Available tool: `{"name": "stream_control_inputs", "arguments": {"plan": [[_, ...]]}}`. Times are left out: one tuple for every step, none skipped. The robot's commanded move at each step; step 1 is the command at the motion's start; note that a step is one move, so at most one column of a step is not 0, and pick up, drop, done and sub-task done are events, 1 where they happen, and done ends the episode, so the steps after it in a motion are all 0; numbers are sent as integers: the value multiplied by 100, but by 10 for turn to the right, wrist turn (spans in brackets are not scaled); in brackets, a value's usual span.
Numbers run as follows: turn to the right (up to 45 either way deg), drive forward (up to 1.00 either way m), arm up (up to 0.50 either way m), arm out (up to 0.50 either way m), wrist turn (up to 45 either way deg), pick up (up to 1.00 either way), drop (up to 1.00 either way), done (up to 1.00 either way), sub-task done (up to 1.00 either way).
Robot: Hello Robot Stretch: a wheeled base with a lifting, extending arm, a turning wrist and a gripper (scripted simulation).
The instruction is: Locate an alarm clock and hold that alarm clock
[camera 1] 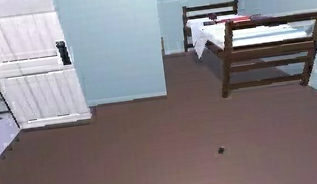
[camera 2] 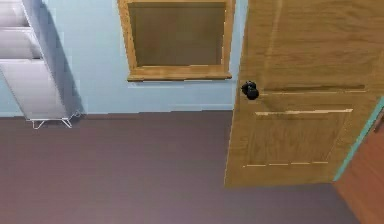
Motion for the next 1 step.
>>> {"name": "stream_control_inputs", "arguments": {"plan": [[0, 100, 0, 0, 0, 0, 0, 0, 0]]}}
